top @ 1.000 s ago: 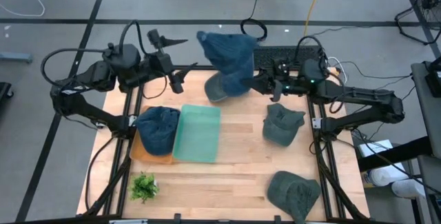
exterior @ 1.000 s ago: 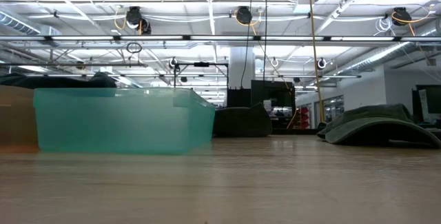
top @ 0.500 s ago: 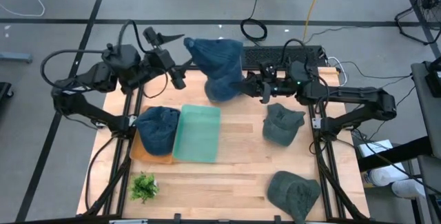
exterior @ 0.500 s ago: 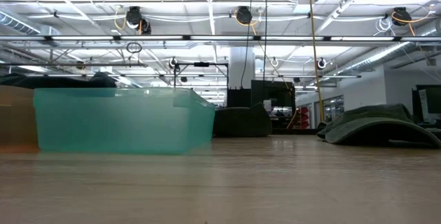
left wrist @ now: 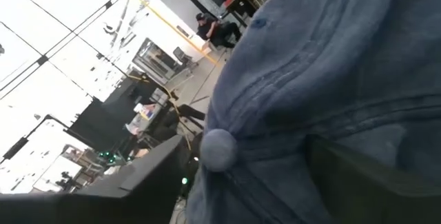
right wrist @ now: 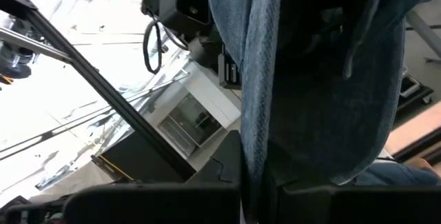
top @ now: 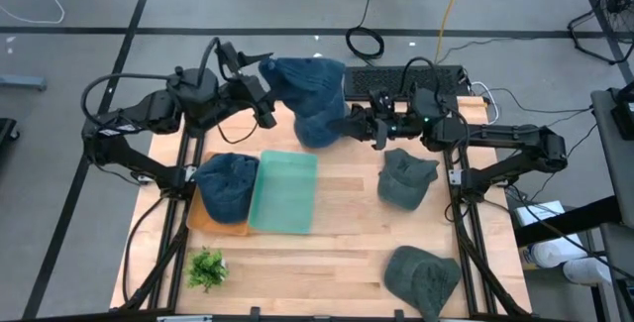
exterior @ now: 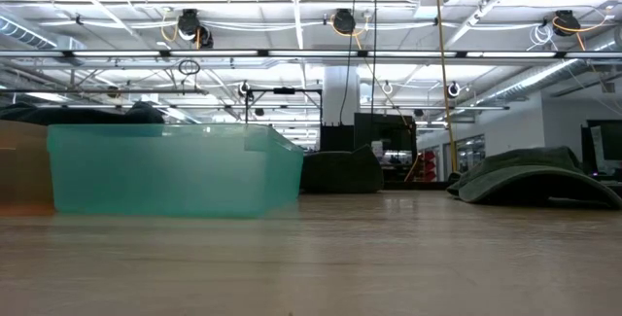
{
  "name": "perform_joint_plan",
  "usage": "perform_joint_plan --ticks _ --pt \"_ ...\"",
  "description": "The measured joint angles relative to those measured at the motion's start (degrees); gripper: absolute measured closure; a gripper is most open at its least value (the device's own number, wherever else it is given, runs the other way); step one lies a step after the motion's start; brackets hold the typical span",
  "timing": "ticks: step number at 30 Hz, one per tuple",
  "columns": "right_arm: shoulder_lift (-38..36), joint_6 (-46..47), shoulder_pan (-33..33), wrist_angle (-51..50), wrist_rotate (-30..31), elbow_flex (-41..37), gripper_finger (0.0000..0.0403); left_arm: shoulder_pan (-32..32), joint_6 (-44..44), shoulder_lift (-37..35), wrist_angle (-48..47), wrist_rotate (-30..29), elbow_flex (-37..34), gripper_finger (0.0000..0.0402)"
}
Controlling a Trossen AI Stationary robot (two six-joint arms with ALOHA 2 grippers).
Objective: Pick & Place hat
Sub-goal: Put the blue cap into the orange bin
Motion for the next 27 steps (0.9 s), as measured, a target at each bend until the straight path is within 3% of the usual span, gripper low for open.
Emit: perform_joint_plan --ticks 12,19,23,27 --pt "0.0 -0.1 -0.5 0.0 -0.1 0.0 0.0403 -1.2 0.4 0.0 -0.3 0.4 0.0 0.0379" --pt "0.0 -1.2 -0.5 0.0 -0.3 0.0 0.0396 -1.4 0.7 -0.3 2.9 0.9 0.0 0.0382" --pt "0.0 -2.7 -0.5 0.0 -0.5 0.0 0.0365 -2.4 0.8 -1.6 4.2 1.8 0.5 0.0382" --pt "-0.6 -4.1 -0.7 0.1 -4.7 0.0 0.0323 -3.6 -0.7 -2.1 -3.0 0.5 4.0 0.0382"
